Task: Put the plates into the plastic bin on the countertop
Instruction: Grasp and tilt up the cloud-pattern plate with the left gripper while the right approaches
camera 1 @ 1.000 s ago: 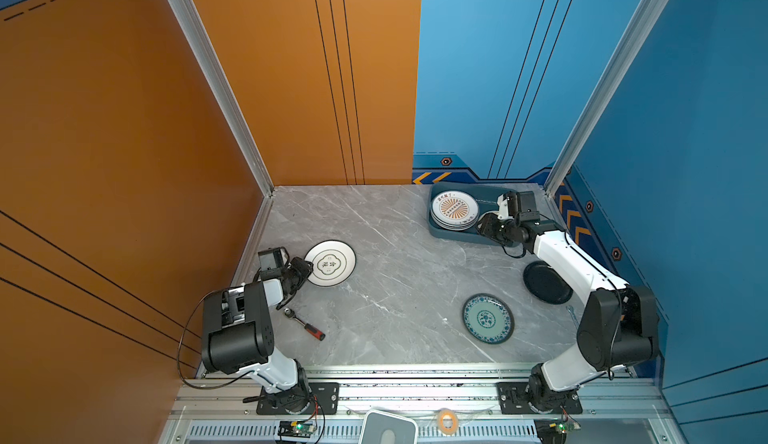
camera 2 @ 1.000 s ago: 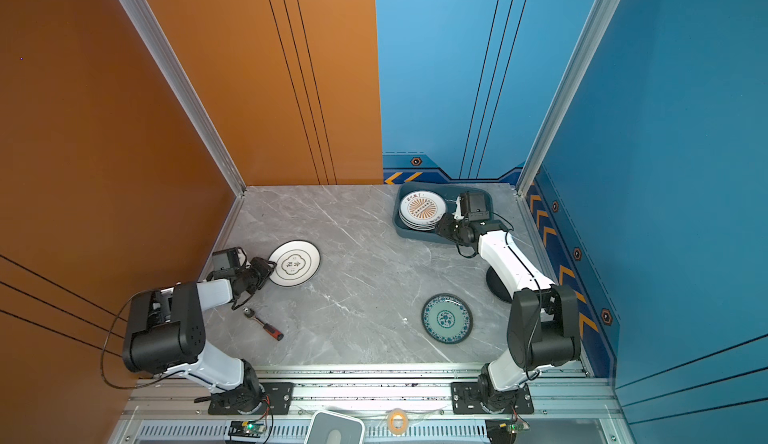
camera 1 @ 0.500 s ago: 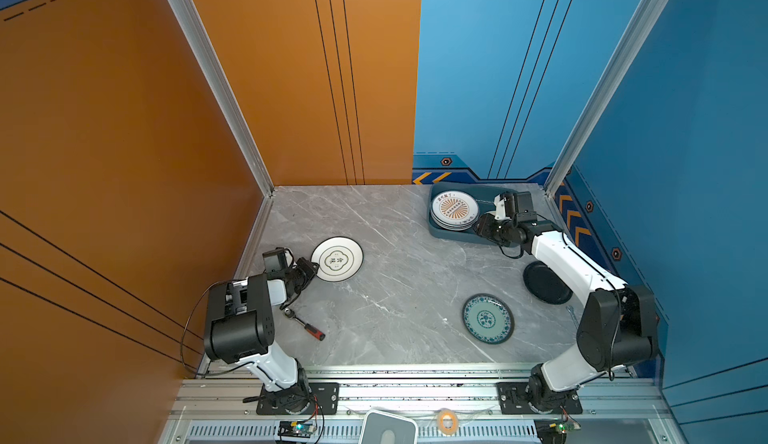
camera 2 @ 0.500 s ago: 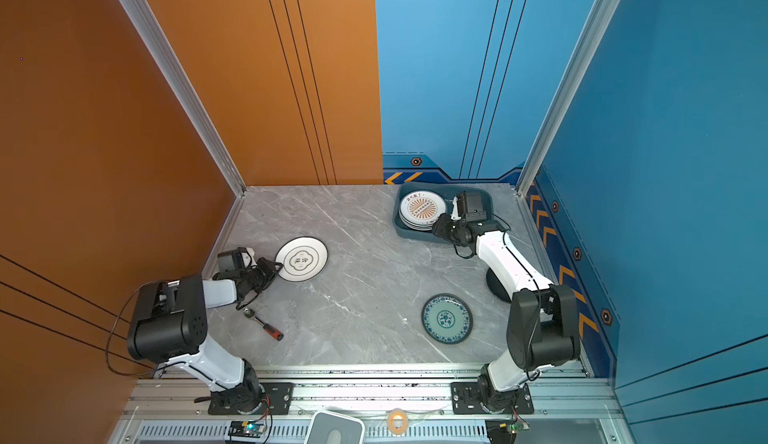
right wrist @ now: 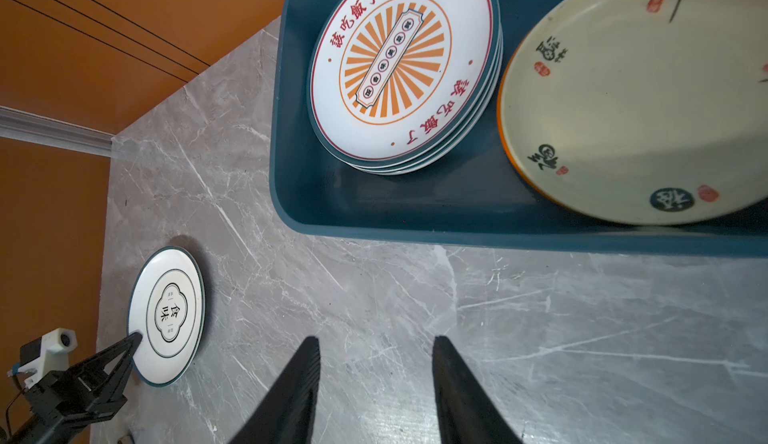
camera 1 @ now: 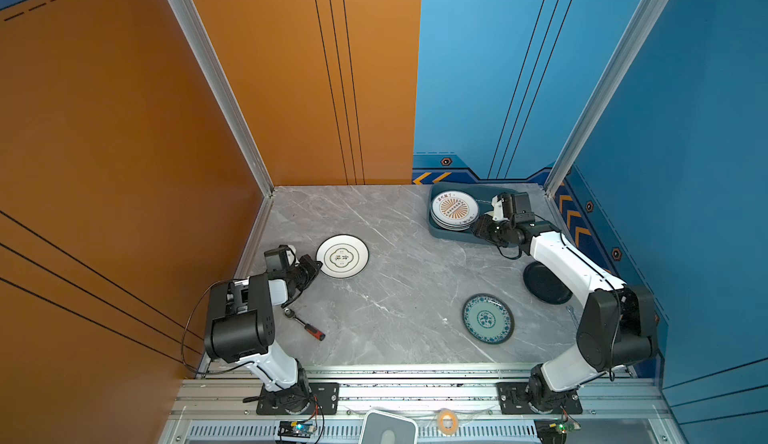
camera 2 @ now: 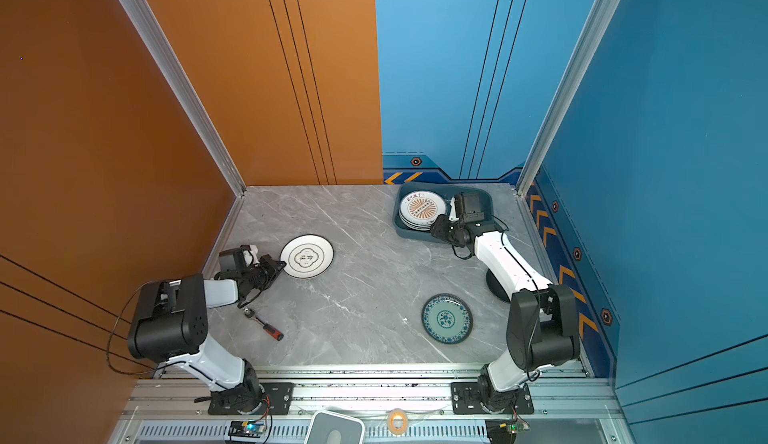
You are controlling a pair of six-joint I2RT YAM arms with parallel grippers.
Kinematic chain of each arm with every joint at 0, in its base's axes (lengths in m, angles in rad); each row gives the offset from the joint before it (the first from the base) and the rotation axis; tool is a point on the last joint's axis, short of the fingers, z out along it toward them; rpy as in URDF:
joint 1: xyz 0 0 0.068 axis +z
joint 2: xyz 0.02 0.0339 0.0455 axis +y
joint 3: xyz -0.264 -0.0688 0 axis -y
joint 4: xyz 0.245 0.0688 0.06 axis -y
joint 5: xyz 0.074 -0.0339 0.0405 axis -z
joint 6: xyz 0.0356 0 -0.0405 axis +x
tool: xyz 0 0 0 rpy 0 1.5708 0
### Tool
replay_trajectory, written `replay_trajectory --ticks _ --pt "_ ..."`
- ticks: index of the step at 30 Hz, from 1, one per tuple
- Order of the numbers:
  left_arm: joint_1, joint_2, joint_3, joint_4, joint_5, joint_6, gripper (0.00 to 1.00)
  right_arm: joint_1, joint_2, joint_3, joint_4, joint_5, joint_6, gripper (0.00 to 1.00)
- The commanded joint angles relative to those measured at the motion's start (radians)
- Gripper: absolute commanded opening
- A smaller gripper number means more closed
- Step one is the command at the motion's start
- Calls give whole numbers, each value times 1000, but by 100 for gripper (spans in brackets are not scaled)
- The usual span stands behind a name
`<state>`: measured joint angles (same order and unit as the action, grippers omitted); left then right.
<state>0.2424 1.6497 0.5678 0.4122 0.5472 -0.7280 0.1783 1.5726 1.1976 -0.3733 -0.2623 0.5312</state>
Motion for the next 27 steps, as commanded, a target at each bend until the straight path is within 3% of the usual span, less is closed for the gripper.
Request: replay_trajectory --ticks 1,6,11,16,22,23,27 --pt "-54 -3 -27 -80 -18 4 0 16 -35 -27 -1 -22 -3 47" --pt "-113 -108 -9 -100 3 -62 0 24 -77 -77 57 -139 13 48" --pt "-178 -244 60 -229 -7 -67 0 37 -101 -159 197 -333 90 52" --pt "-225 -333 108 -276 31 -98 0 98 -118 -228 328 -421 153 59" --pt "-278 -374 130 -279 51 -133 0 160 -103 -264 473 -503 241 76" --pt "-288 -375 133 -280 49 -136 0 170 -102 -266 484 -504 248 97" --pt "-334 -375 153 -279 35 -147 0 209 -83 -264 517 -495 266 100"
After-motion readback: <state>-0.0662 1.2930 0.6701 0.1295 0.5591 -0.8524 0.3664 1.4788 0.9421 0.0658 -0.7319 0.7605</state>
